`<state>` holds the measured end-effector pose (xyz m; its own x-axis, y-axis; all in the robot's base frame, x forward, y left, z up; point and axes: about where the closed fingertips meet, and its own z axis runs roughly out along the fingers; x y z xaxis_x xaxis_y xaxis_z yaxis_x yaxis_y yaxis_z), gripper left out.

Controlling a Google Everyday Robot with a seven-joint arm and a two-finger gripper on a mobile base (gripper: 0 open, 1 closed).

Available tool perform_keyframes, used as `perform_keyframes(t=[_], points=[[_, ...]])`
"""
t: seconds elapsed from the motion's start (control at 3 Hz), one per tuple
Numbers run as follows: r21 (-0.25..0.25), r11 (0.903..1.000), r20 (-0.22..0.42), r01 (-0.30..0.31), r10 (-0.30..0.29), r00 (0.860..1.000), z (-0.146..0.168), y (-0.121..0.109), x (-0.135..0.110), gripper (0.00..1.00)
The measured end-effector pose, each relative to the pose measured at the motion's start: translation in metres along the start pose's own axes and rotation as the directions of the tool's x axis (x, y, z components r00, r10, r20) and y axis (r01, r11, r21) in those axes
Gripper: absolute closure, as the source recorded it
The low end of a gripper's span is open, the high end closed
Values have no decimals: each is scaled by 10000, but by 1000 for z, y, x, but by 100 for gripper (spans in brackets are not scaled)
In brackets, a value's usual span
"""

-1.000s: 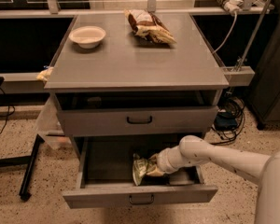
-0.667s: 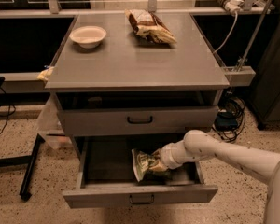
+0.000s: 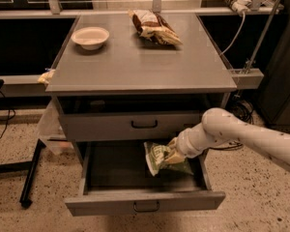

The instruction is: Pick green jalapeno chip bag from middle drawer and place on counter

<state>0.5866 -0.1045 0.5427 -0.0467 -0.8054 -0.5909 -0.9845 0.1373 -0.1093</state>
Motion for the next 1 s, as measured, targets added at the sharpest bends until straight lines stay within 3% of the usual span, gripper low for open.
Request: perform_keyframes(t=[0.33,0.67,1.0], points=[[117,9999,-762,-78,87,9971,-79,4,-25,100],[111,9999,-759,-83,92,9971,-78,4,-25,100],[63,9999,-668,-120,124,9977,-98,3,-42,100]])
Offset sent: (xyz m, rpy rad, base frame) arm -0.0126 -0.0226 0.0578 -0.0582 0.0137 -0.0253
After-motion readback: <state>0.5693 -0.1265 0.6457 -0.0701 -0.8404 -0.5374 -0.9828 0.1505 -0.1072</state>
